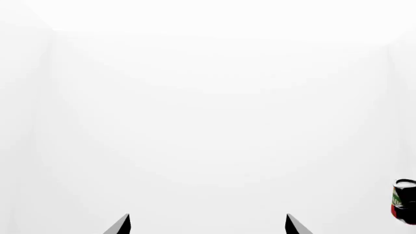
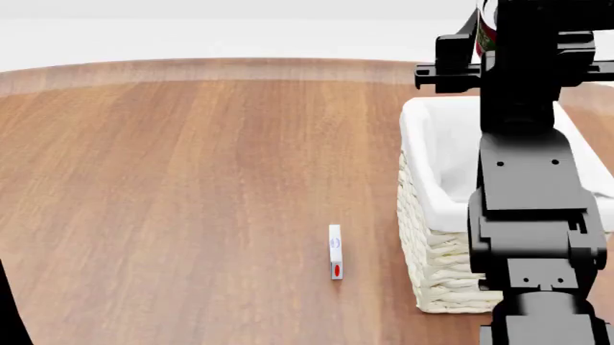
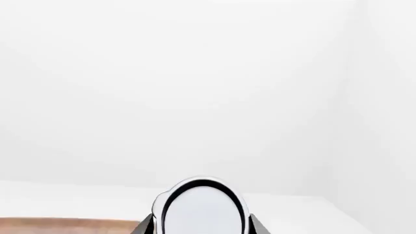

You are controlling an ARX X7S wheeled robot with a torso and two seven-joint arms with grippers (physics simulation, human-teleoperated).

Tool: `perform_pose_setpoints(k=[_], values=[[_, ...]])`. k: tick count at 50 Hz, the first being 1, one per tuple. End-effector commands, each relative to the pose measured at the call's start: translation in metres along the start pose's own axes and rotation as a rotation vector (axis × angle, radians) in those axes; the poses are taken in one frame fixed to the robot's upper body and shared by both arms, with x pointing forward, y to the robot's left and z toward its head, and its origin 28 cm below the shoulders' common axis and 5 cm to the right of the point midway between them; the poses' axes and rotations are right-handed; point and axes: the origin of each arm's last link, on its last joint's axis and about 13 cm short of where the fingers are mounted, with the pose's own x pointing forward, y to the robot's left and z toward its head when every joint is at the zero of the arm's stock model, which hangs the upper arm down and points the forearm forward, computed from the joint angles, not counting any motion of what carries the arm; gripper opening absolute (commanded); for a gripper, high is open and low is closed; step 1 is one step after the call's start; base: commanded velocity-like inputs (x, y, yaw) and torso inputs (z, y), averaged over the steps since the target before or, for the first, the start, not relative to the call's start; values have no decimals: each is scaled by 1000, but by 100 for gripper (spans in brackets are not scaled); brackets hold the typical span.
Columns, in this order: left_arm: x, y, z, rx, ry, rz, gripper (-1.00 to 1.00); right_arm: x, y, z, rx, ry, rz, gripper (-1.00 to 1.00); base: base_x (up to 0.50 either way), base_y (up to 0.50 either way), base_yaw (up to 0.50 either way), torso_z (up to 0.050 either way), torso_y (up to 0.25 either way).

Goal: Pick up the tomato sauce, and put it in the basket.

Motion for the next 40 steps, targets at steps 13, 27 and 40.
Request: perform_pose_setpoints(k=[13, 27, 40], values=[[-2, 1, 1, -2, 0, 2, 100, 0, -7, -12, 61, 364, -22, -100, 0, 0, 0, 0, 1], [-2, 1, -1, -2, 5, 3, 100, -10, -14, -22, -50, 556, 50, -100, 0, 0, 0, 0, 0], [0, 3, -2, 0, 10, 12, 100, -16, -15, -32, -53, 598, 38, -100, 0, 0, 0, 0, 1]])
